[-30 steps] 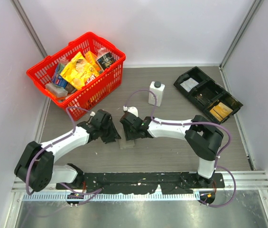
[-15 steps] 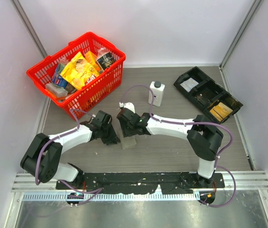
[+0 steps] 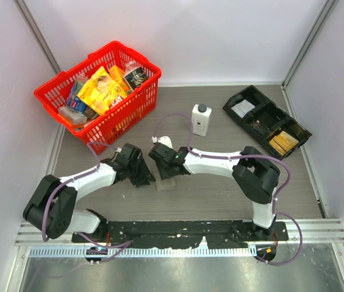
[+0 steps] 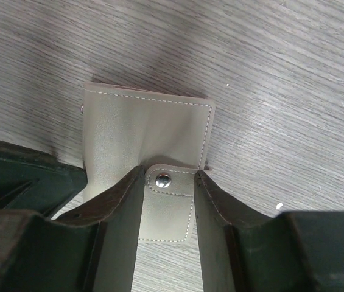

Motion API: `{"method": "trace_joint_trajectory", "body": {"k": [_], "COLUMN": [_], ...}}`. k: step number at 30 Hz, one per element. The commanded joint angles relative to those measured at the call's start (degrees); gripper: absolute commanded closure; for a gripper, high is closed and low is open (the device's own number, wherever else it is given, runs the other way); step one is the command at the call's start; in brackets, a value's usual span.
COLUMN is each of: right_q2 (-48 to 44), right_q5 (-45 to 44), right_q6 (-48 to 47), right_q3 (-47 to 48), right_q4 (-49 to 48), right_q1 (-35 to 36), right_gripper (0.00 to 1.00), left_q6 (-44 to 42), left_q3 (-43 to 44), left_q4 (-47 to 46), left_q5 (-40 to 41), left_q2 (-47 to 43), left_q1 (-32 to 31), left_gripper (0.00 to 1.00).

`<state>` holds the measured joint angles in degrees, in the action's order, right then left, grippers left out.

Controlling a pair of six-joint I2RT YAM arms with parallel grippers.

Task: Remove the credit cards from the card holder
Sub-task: Open the card holder at the center of the board.

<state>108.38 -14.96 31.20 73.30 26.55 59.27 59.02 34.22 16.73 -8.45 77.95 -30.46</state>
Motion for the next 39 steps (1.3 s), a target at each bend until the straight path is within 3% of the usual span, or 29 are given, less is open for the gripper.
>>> {"method": "trace_joint_trajectory", "body": {"k": [1, 5, 13, 17, 25, 31, 39], "right_q2": [0.61, -0.01, -1.06, -1.68, -3.43, -7.56, -10.64], "right_q5": [-2.0, -2.0, -0.33, 0.54, 0.38, -3.14, -5.95], "right_q6": [-0.44, -0.26, 0.26, 0.97, 2.11, 3.25, 4.13], "right_q3": [-0.96, -1.93, -3.16, -4.3, -4.74, -6.14, -9.22], "right_q4": [1.58, 0.79, -0.61, -1.93, -2.99, -1.23, 0.69], "right_q1": [0.59, 0.59, 0.59, 0.59, 0.5, 0.33, -1.96], "right_gripper": [0.58, 0.64, 0.73, 0.79, 0.92, 0.99, 0.99], "left_q6": [1.62, 1.8, 2.32, 2.41, 2.59, 1.09, -0.58], "left_q3": [-2.4, -3.28, -3.37, -3.46, -3.19, -1.88, 0.23], "left_q4": [-4.77, -6.88, -10.49, -11.81, -10.67, -6.63, -3.82], "left_q5": [-0.69, 0.18, -1.83, -2.19, -1.31, 0.89, 2.12], "left_q2": [-3.33, -5.0, -0.35, 0.71, 2.03, 2.55, 3.17], "left_q1": [-0.04, 0.05, 0.05, -0.04, -0.04, -0.04, -0.04], "left_gripper": [0.58, 0.53, 0.53, 0.6, 0.89, 0.94, 0.94]}}
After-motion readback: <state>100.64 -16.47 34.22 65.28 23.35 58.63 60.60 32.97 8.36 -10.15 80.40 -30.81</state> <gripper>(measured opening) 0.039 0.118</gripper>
